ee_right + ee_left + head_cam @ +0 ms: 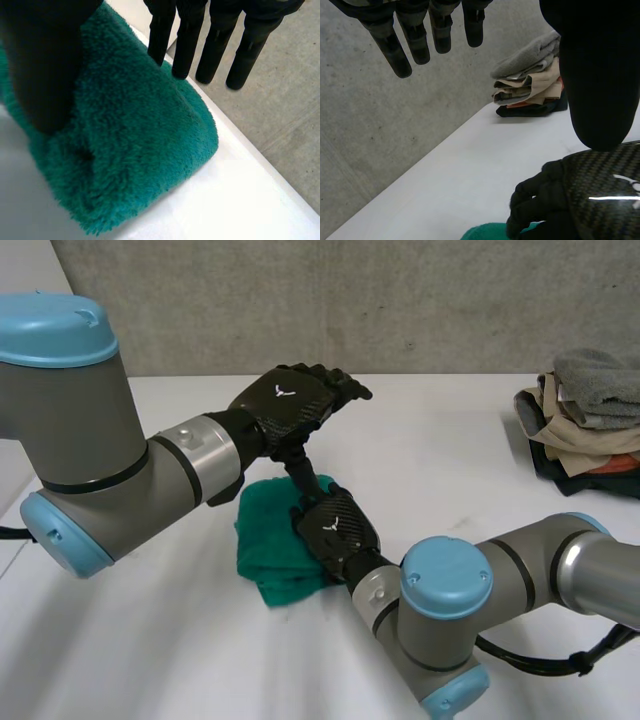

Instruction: Fold the laundry.

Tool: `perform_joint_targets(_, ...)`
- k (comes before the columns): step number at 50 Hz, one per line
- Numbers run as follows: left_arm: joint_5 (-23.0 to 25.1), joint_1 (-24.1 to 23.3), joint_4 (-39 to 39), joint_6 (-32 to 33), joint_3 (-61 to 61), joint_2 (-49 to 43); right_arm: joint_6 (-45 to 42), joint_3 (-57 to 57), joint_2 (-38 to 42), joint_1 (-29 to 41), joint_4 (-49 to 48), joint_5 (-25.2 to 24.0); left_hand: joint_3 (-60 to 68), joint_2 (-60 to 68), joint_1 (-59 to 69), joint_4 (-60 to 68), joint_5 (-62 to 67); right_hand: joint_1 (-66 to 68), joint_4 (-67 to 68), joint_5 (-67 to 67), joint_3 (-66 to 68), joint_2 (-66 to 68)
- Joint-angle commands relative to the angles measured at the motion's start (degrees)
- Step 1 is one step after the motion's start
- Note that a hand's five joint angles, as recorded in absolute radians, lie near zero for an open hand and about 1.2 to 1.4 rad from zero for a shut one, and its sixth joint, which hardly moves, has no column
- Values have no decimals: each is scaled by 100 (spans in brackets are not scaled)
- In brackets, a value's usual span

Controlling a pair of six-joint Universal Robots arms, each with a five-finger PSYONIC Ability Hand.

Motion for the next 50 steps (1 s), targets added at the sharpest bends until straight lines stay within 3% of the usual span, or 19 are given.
perform_joint_targets(1, -31, 11, 5, 0, -27, 8, -19, -362, 255, -1, 1, -54, 100, 119, 209, 149, 18, 2342, 2381, 2501, 2380, 2376)
perform_joint_targets(3, -22, 11, 5, 0, -27, 17, -1, -485, 291, -10, -7, -46, 100, 119, 209, 149, 18, 4818, 4858, 4978, 4856, 4853)
perform_joint_targets(13, -101, 107, 49, 0, 43, 210, 104, -1250, -280, -299, -192, -2, 100, 119, 209, 149, 18, 4833, 4872, 4992, 4871, 4867)
perform_joint_targets(19, -408, 283, 233, -26, 123, 526, 192, -1716, -860, -1380, -885, -54, 117, 136, 226, 166, 35, 4833, 4872, 4992, 4871, 4867)
perform_joint_targets(25, -461, 310, 321, -44, 79, 606, 833, -2094, -992, -2469, -1624, -238, 117, 136, 226, 166, 35, 4833, 4872, 4992, 4871, 4867)
perform_joint_targets(29, -461, 292, 312, -35, -9, 614, 1342, -2497, -791, -3583, -1686, -624, 117, 136, 226, 166, 35, 4833, 4872, 4992, 4871, 4867)
perform_joint_targets(37, -461, 248, 304, -18, -176, 606, 1783, -3070, 245, -4841, -1660, -1353, 117, 136, 226, 166, 35, 4833, 4872, 4992, 4871, 4867)
perform_joint_targets(45, -461, 178, 321, -18, -290, 562, 1827, -2781, 941, -5502, -1441, -2119, 117, 136, 226, 166, 35, 4833, 4872, 4992, 4871, 4867)
perform_joint_targets(50, -461, 116, 321, -18, -317, 544, 1827, -2332, 713, -5828, -1405, -2137, 133, 152, 243, 182, 52, 4789, 4828, 4948, 4827, 4823)
